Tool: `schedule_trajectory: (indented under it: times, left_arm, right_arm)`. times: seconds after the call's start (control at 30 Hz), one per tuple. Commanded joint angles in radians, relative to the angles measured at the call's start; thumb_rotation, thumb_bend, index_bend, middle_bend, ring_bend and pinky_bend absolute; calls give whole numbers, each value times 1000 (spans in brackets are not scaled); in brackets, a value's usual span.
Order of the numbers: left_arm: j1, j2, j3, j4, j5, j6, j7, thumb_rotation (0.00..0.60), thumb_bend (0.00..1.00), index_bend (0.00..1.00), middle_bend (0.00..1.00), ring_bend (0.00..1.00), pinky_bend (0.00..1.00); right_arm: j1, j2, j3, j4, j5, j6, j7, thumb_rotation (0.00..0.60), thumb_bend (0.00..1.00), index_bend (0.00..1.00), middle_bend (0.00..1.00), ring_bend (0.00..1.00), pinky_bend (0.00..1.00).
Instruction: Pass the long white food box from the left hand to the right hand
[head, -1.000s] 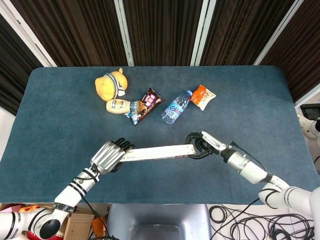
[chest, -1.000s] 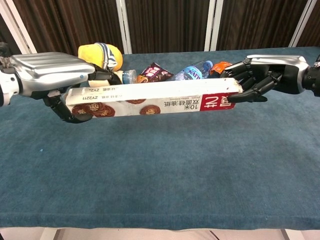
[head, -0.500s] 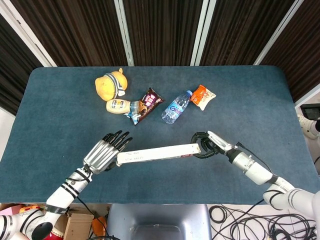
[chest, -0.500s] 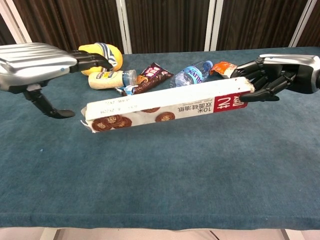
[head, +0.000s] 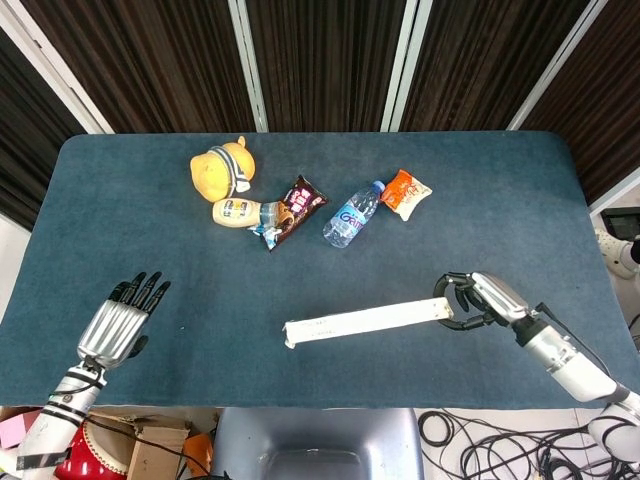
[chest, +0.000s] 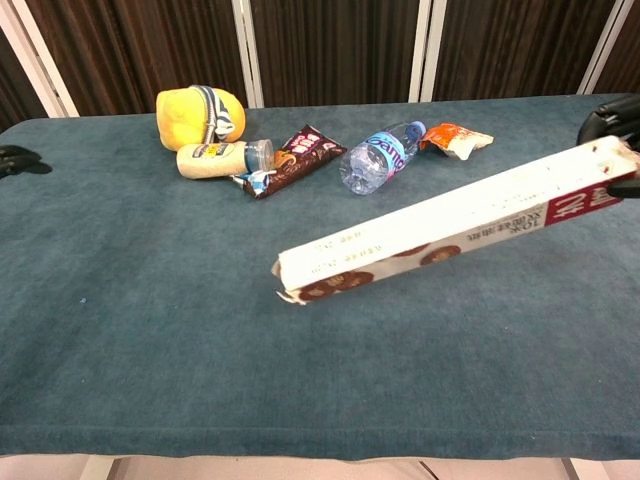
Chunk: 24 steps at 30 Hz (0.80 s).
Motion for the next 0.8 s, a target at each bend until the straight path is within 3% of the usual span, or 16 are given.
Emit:
schedule_trajectory:
  times: [0.03, 0.27, 0.33, 0.4, 0.5, 0.63, 0.73, 0.8]
  left_arm:
    - [58, -38, 28, 77, 31, 19, -79, 600, 262, 0, 0, 0, 196]
    - [114, -79, 26, 171, 86, 27, -188, 600, 266, 0, 0, 0, 197]
    - [123, -83, 23, 184, 107, 31, -206, 600, 266, 0, 0, 0, 197]
    - [131, -84, 19, 193, 123, 33, -219, 600, 265, 0, 0, 0, 196]
    - [140, -83, 12, 201, 135, 31, -230, 600, 265, 0, 0, 0, 196]
    - [151, -80, 1, 207, 140, 24, -245, 600, 264, 0, 0, 0, 196]
    - [162, -78, -7, 213, 144, 26, -250, 600, 264, 0, 0, 0, 197]
    - [172, -80, -12, 221, 148, 33, -252, 600, 265, 0, 0, 0, 197]
  right_arm:
    - [-31, 5, -10, 22, 19, -3, -31, 600, 1000, 822, 606, 717, 891]
    - [-73, -14, -5, 89, 73, -62, -132, 600, 1000, 821, 606, 697, 855]
    - [-83, -19, -2, 102, 82, -73, -176, 600, 1000, 781, 605, 649, 806]
    - [-89, -15, -2, 97, 94, -96, -217, 600, 971, 668, 563, 565, 723]
    - [-98, -11, 11, 83, 118, -116, -289, 600, 800, 468, 430, 380, 547]
    - [-113, -17, 38, 67, 159, -129, -407, 600, 519, 291, 286, 147, 325]
    - [-118, -15, 54, 46, 186, -147, -498, 600, 301, 181, 185, 32, 221]
    - [-123, -16, 65, 32, 202, -153, -553, 600, 210, 116, 128, 2, 175]
